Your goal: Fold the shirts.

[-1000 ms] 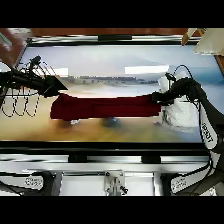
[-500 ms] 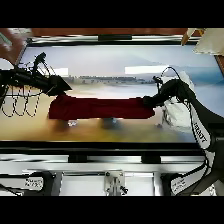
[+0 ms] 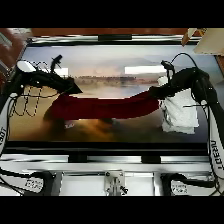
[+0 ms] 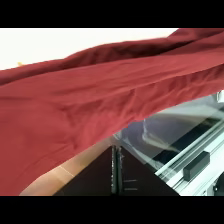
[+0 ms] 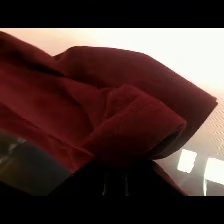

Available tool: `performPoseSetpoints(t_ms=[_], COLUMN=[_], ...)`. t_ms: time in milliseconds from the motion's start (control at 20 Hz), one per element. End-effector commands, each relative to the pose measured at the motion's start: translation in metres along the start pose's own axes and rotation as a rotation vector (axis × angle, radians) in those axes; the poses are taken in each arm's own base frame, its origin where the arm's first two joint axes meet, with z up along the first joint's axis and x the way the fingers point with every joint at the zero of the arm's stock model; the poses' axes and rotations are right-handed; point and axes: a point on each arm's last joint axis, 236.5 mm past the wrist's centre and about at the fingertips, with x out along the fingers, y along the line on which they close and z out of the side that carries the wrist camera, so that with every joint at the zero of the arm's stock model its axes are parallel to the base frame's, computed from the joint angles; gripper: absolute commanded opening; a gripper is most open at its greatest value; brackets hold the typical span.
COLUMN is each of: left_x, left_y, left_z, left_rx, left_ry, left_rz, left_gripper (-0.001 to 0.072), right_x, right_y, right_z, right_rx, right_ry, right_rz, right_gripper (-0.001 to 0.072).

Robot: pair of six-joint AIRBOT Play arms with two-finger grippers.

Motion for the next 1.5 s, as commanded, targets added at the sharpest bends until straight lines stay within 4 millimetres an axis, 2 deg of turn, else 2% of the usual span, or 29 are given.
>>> performPoseSetpoints(t_ms=[0,200,500,650,750,850,950,1050,1150,1200,1250,1350,1450], left_x=[0.059,0.112,0.167,0.2,0.218,0.222,0.215,0.195,0.154,0.124,0.092,0.008,-0.087], left_y=[-0.024,-0.05,-0.085,-0.123,-0.154,-0.18,-0.184,-0.169,-0.152,-0.144,-0.137,-0.133,-0.129], left_z=[-0.02,-0.031,-0.042,-0.071,-0.083,-0.089,-0.086,-0.07,-0.043,-0.024,-0.006,0.032,0.056], left_rx=[0.05,0.103,0.132,0.091,0.094,0.144,0.161,0.186,0.217,0.232,0.247,0.306,0.358], left_ry=[0.089,0.105,0.068,0.121,0.112,0.103,0.104,0.086,0.038,-0.009,-0.069,-0.239,-0.427], left_rz=[-0.02,-0.02,-0.015,-0.115,-0.192,-0.253,-0.263,-0.232,-0.194,-0.167,-0.138,-0.085,0.004], left_gripper=[0.0034,0.0034,0.0033,0.0033,0.0033,0.0033,0.0032,0.0031,0.0031,0.0031,0.0031,0.0031,0.0031], right_x=[-0.039,-0.076,-0.148,-0.184,-0.195,-0.2,-0.199,-0.201,-0.201,-0.196,-0.187,-0.159,-0.124], right_y=[0.019,0.04,0.078,0.095,0.11,0.113,0.108,0.109,0.109,0.11,0.112,0.131,0.16], right_z=[-0.005,-0.023,-0.054,-0.047,-0.046,-0.048,-0.045,-0.036,-0.024,-0.021,-0.018,-0.01,0.003], right_rx=[0.023,0.051,0.057,0.064,0.067,0.06,0.067,0.074,0.086,0.085,0.077,0.041,0.002], right_ry=[-0.028,-0.02,-0.03,-0.115,-0.134,-0.128,-0.14,-0.179,-0.217,-0.216,-0.202,-0.161,-0.15], right_rz=[0.008,0.021,0.042,0.051,0.097,0.101,0.081,0.087,0.093,0.096,0.1,0.133,0.176], right_gripper=[0.0077,0.0077,0.0077,0.0077,0.0077,0.0077,0.0077,0.0077,0.0077,0.0077,0.0077,0.0077,0.0077])
